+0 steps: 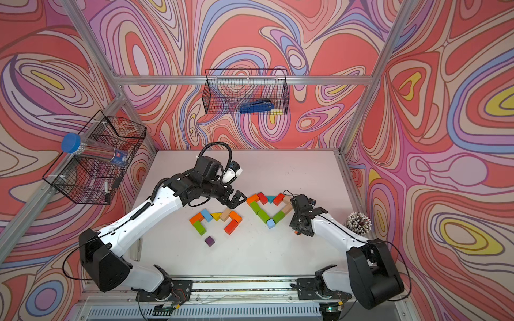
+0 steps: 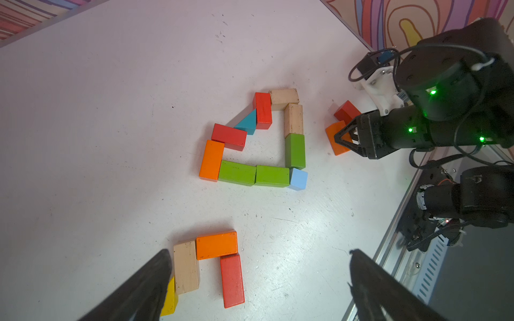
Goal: Assemble a heart with building blocks
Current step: Pick up the building block from the center of the board, then move the building block to the center of the board.
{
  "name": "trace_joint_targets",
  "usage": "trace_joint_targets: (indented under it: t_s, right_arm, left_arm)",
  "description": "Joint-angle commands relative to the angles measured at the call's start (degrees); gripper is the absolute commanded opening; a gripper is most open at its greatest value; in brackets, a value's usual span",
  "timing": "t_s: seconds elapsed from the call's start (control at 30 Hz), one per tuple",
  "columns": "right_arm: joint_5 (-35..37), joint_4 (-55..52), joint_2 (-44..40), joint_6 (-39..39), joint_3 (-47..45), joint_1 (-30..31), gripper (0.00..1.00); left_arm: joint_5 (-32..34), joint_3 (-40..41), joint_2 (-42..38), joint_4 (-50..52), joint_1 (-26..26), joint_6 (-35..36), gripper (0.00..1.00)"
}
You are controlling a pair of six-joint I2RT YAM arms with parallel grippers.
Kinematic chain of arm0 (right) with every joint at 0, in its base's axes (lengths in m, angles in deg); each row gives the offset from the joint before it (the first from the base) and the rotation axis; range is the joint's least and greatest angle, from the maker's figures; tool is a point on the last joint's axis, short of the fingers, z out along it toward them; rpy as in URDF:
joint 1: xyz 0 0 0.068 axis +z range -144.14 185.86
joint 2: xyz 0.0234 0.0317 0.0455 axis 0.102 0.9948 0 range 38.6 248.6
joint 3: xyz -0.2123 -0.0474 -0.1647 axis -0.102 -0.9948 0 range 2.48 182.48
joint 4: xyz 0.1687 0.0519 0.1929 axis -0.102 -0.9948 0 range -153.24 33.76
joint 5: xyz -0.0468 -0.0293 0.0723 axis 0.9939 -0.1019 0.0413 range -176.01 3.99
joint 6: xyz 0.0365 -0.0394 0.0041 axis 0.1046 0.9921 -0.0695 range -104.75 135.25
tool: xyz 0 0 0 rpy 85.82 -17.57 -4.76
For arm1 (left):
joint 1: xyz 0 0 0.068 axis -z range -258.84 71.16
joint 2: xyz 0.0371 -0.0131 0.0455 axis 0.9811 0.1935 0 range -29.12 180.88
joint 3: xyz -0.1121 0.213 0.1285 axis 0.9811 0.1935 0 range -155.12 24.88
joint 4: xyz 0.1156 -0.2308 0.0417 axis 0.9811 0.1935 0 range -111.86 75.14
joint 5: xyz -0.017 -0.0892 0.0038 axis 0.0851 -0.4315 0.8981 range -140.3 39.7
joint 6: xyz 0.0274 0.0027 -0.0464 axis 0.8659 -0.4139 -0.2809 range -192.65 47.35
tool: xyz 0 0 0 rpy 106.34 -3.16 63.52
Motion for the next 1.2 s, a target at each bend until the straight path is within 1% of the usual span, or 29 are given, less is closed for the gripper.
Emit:
trace_joint_targets:
  t_s: [0.0, 0.07, 0.17, 0.3, 0.4, 0.53, 0.63, 0.73, 0.9, 1.07, 1.17]
  right_arm:
    - [1.4, -0.5, -3.0, 2.7, -0.1, -0.2, 0.24]
    - [1.4, -1.3, -5.8, 3.6, -0.3, 0.0, 0.23]
    - [-0.3, -1.6, -12.1, 5.3, -0.9, 0.8, 0.23]
    - [-5.3, -1.9, -20.3, 8.0, -1.2, 1.7, 0.23]
    - [-8.9, -2.2, -22.9, 10.1, -0.2, 2.5, 0.23]
    - [-10.6, -1.0, -22.0, 11.3, 2.2, 6.3, 0.23]
    - [-8.6, 1.1, -19.0, 10.6, 4.5, 12.3, 0.23]
    - [-6.5, 4.9, -14.1, 9.4, 7.0, 18.9, 0.22]
    - [-3.2, 14.4, -1.9, 9.4, 12.8, 30.3, 0.21]
    - [-3.7, 20.9, 10.3, 12.0, 20.7, 36.7, 0.21]
    - [-4.2, 21.3, 17.2, 14.4, 26.5, 39.3, 0.21]
  left_arm:
    - [-0.7, -0.8, 0.3, 1.5, -1.3, 0.4, 1.00]
    - [-2.0, -0.9, 0.5, 1.4, -2.7, -0.1, 1.00]
    - [-3.0, -1.0, 0.3, 1.1, -4.9, -0.7, 1.00]
    - [-3.7, -1.0, -0.2, 0.6, -8.0, -2.0, 1.00]
    - [-4.2, -1.4, -0.1, 0.6, -10.5, -3.1, 1.00]
    - [-4.3, -1.6, 0.0, 0.6, -12.2, -3.6, 1.00]
    - [-4.3, -1.4, -0.5, 0.2, -13.0, -3.8, 1.00]
    - [-4.3, -1.3, -0.5, 0.0, -14.2, -4.5, 1.00]
    - [-6.1, -1.9, 0.9, -0.1, -18.2, -6.5, 1.00]
    - [-6.2, -2.0, 1.2, -0.3, -24.2, -8.1, 1.00]
    - [-6.0, -1.8, 0.9, -0.6, -26.9, -8.7, 1.00]
